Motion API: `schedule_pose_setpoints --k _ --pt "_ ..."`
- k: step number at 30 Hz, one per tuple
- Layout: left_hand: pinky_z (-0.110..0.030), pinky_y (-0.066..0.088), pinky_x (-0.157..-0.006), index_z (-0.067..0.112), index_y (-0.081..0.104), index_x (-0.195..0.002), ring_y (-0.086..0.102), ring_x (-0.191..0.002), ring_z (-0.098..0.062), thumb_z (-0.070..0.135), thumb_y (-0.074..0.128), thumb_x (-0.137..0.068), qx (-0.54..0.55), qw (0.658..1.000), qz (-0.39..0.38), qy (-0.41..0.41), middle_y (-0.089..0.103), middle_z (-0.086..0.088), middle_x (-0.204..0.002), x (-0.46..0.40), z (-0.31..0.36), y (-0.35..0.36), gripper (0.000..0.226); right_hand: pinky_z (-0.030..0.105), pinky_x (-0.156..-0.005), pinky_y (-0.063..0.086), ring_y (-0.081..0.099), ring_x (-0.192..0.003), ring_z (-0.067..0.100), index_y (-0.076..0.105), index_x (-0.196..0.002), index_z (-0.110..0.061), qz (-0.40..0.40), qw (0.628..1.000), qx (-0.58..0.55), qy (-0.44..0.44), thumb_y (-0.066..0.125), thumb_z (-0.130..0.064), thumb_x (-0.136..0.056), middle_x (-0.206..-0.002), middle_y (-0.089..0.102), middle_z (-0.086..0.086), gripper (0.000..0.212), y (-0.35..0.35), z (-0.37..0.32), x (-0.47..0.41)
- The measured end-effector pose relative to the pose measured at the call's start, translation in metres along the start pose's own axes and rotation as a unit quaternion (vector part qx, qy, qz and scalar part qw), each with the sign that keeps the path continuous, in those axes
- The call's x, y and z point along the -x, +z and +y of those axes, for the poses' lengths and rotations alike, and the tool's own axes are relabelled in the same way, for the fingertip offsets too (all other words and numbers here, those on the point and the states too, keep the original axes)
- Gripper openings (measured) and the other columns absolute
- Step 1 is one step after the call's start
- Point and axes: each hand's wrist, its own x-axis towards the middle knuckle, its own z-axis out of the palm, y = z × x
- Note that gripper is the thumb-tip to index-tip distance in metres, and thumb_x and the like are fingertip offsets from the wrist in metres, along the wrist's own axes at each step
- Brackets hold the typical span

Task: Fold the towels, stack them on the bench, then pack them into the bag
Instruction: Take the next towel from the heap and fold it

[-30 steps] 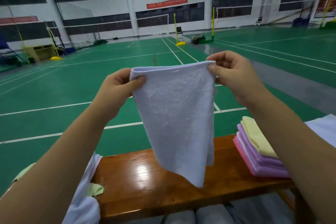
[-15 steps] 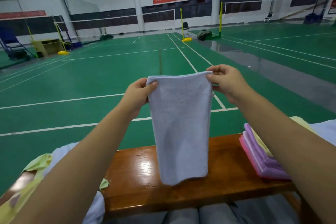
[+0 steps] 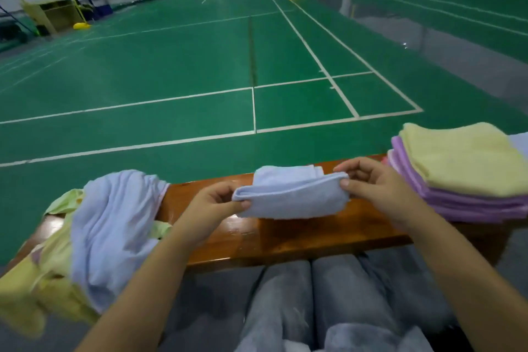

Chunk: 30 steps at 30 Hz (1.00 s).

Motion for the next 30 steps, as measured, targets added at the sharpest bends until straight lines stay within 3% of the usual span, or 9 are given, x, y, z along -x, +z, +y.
schedule_pose_setpoints --k 4,7,11,14,18,20,22,25,30 --pt "-0.016 0.049 -0.064 0.025 0.076 -0.074 0.063 -0.071 -0.004 0.016 0.073 -0.07 0.026 0.997 -0.023 -0.068 0.07 0.005 -0.075 0.027 -0.032 0.012 0.01 0.027 -0.066 0.051 0.06 -0.081 0.016 0.065 -0.093 -0.012 -0.017 0.996 -0.001 0.086 0.06 0.003 -0.086 -0.086 0.066 0.005 0.018 0.006 0.04 0.024" --pt "-0.018 0.05 -0.063 0.019 0.076 -0.075 0.065 -0.072 -0.007 0.004 0.074 -0.077 0.044 0.995 -0.019 -0.083 0.072 0.002 -0.077 0.027 -0.039 0.011 0.015 0.031 -0.067 0.052 0.062 -0.081 0.017 0.066 -0.095 -0.012 -0.024 0.994 -0.005 0.111 0.062 0.0 -0.086 -0.086 0.068 0.004 0.016 0.006 0.045 0.025" --pt "-0.027 0.055 -0.071 0.014 0.072 -0.089 0.067 -0.08 -0.012 0.015 0.072 -0.076 0.053 0.994 0.014 -0.095 0.073 0.0 -0.086 0.008 -0.041 0.011 0.013 0.034 -0.077 0.054 0.065 -0.088 0.018 0.066 -0.098 -0.017 -0.002 0.993 0.031 0.114 0.063 -0.007 -0.087 -0.095 0.069 0.004 0.015 0.008 0.043 0.006" --pt "-0.029 0.054 -0.071 0.012 0.069 -0.096 0.068 -0.083 -0.013 0.011 0.067 -0.086 0.051 0.992 0.035 -0.106 0.073 0.002 -0.088 -0.015 -0.037 0.012 0.01 0.033 -0.077 0.055 0.064 -0.089 0.019 0.064 -0.099 -0.016 0.015 0.993 0.046 0.109 0.062 -0.007 -0.088 -0.099 0.068 0.006 0.014 0.009 0.04 -0.021" --pt "-0.035 0.056 -0.071 0.014 0.066 -0.096 0.066 -0.083 -0.016 0.013 0.061 -0.092 0.033 0.989 0.091 -0.116 0.071 0.0 -0.089 -0.064 -0.038 0.015 0.006 0.032 -0.075 0.052 0.059 -0.084 0.019 0.061 -0.103 -0.008 0.048 0.992 0.06 0.096 0.06 -0.003 -0.089 -0.091 0.065 0.007 0.014 0.012 0.04 -0.073" --pt "-0.043 0.055 -0.086 0.013 0.063 -0.106 0.064 -0.096 -0.02 0.02 0.06 -0.094 0.001 0.984 0.116 -0.136 0.068 -0.003 -0.103 -0.09 -0.044 0.018 0.014 0.04 -0.083 0.052 0.06 -0.094 0.023 0.059 -0.105 -0.012 0.065 0.988 0.1 0.103 0.061 -0.008 -0.09 -0.099 0.064 0.008 0.016 0.015 0.052 -0.096" --pt "-0.042 0.05 -0.096 0.011 0.054 -0.123 0.058 -0.109 -0.02 0.028 0.059 -0.094 -0.07 0.972 0.133 -0.181 0.061 -0.005 -0.122 -0.105 -0.054 0.022 0.034 0.04 -0.093 0.048 0.056 -0.112 0.028 0.053 -0.121 -0.01 0.077 0.972 0.166 0.144 0.063 -0.017 -0.089 -0.122 0.058 0.011 0.034 0.018 0.069 -0.107" --pt "-0.036 0.043 -0.097 0.01 0.04 -0.139 0.05 -0.119 -0.024 0.037 0.06 -0.092 -0.171 0.941 0.136 -0.26 0.049 -0.008 -0.138 -0.099 -0.071 0.027 0.058 0.037 -0.098 0.039 0.044 -0.127 0.03 0.038 -0.14 -0.01 0.095 0.948 0.198 0.231 0.063 -0.027 -0.09 -0.142 0.043 0.014 0.058 0.021 0.087 -0.097" --pt "-0.038 0.048 -0.096 0.008 0.033 -0.145 0.05 -0.12 -0.028 0.033 0.062 -0.092 -0.164 0.919 0.134 -0.332 0.046 -0.009 -0.14 -0.066 -0.088 0.033 0.066 0.04 -0.097 0.041 0.043 -0.128 0.03 0.034 -0.142 -0.012 0.101 0.93 0.173 0.307 0.059 -0.025 -0.092 -0.144 0.04 0.011 0.058 0.028 0.106 -0.065"
